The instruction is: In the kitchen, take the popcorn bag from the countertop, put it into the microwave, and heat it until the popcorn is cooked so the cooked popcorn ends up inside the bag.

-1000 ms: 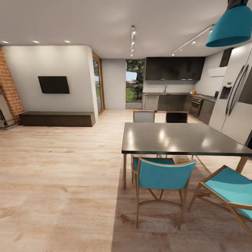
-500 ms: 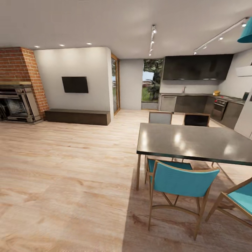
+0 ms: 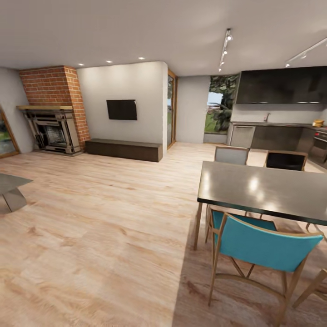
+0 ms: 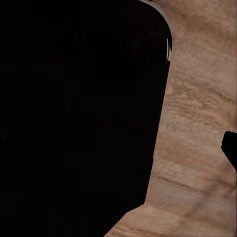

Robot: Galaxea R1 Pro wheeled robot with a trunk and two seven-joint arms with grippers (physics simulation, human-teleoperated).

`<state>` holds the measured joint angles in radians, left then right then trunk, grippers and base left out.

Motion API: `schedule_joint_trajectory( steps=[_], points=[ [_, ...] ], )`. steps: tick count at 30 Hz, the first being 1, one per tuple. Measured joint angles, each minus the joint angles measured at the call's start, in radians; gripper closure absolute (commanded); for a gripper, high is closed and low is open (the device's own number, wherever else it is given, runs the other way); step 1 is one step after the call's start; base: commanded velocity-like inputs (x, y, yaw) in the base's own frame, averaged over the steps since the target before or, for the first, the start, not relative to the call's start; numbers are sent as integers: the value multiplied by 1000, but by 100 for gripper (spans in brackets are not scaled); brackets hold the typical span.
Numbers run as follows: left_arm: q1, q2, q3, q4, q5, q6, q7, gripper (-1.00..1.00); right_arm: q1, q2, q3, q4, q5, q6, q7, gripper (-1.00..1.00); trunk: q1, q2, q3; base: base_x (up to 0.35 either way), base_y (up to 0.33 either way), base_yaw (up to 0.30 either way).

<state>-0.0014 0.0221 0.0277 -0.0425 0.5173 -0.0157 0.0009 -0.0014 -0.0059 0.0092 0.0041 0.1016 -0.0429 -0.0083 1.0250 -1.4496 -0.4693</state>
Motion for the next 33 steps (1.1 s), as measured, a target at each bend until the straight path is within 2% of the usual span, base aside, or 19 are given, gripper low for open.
schedule_joint_trajectory(
  steps=[11,18,33],
  points=[
    [0,3,1,0,5,13,0,-100,0,1,0,0,2,-1,0,-100,-1,0,0,304,4,300],
    [0,3,1,0,3,14,0,-100,0,2,-1,0,4,-2,0,-100,-1,0,0,328,125,300],
    [0,2,-1,2,1,17,0,-100,0,-2,-1,-3,4,-2,1,-100,-1,0,0,328,124,10]
  ],
)
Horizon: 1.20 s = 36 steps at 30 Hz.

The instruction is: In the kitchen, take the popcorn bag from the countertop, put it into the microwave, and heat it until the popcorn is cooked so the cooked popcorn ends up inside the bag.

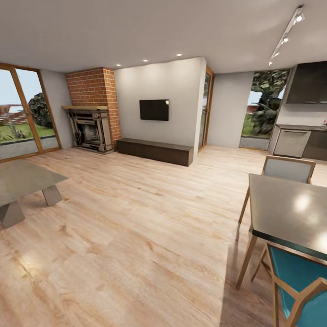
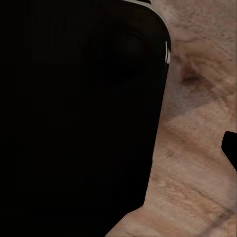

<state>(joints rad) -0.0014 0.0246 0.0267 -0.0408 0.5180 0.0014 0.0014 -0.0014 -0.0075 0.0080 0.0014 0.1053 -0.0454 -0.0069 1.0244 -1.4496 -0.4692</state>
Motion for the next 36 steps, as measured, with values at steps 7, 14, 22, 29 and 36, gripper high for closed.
schedule_joint_trajectory(
  steps=[7,14,22,29,36],
  points=[
    [0,-1,0,0,0,0,1,-100,0,-2,-1,-1,-5,-34,-1,-100,0,0,0,338,11,-40],
    [0,-2,0,0,0,0,1,-100,0,0,-2,-1,-7,-48,-1,-100,0,0,1,340,0,-195],
    [0,-2,-1,0,0,0,1,-100,0,-2,0,-1,-6,-49,0,-100,0,0,1,340,0,-15],
    [0,-2,-1,0,0,0,1,-100,0,-2,0,-1,-3,-47,0,-100,0,0,1,340,0,0],
    [0,-2,-1,0,0,0,1,-100,0,-2,0,-1,-5,-47,0,-100,0,0,1,340,0,0]
  ],
)
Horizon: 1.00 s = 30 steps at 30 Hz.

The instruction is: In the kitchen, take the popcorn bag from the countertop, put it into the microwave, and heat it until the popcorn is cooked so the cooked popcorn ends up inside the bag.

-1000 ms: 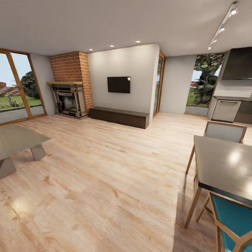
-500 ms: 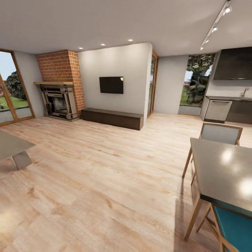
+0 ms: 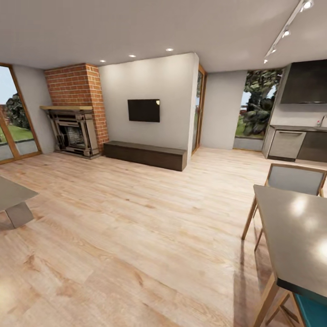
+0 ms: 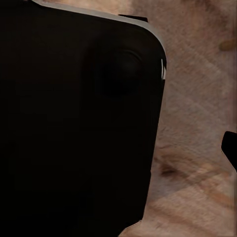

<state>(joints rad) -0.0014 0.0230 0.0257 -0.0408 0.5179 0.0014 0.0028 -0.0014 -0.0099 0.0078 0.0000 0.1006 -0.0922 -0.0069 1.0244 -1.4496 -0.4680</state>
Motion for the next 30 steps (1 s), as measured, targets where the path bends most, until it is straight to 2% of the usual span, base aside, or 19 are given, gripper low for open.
schedule_joint_trajectory(
  steps=[20,30],
  points=[
    [0,0,0,0,-1,0,-1,-100,0,1,0,0,1,-5,-1,-100,0,0,0,340,1,-1],
    [0,0,0,0,-3,0,-1,-100,0,1,0,0,1,-4,-1,-100,0,0,0,339,94,-209]
  ],
)
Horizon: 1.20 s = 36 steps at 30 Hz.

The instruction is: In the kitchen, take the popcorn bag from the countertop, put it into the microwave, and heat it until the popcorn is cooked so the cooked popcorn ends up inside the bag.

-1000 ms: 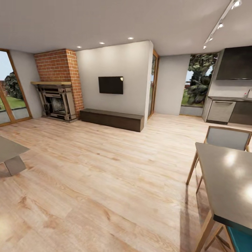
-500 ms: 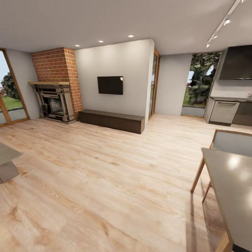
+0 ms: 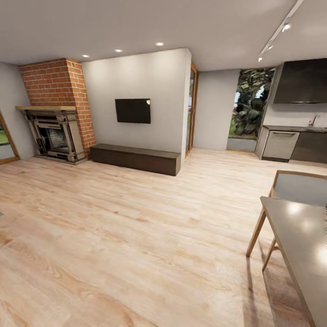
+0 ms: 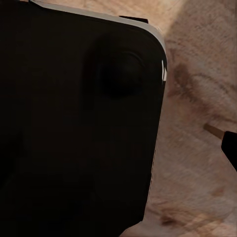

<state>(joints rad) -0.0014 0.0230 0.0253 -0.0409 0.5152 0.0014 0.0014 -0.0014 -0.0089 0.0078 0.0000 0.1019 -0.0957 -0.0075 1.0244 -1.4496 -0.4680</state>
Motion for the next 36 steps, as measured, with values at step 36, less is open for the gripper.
schedule_joint_trajectory(
  steps=[36],
  points=[
    [0,-1,0,0,1,-1,1,-100,0,1,0,0,3,0,1,-100,0,0,0,340,107,-183]
  ],
)
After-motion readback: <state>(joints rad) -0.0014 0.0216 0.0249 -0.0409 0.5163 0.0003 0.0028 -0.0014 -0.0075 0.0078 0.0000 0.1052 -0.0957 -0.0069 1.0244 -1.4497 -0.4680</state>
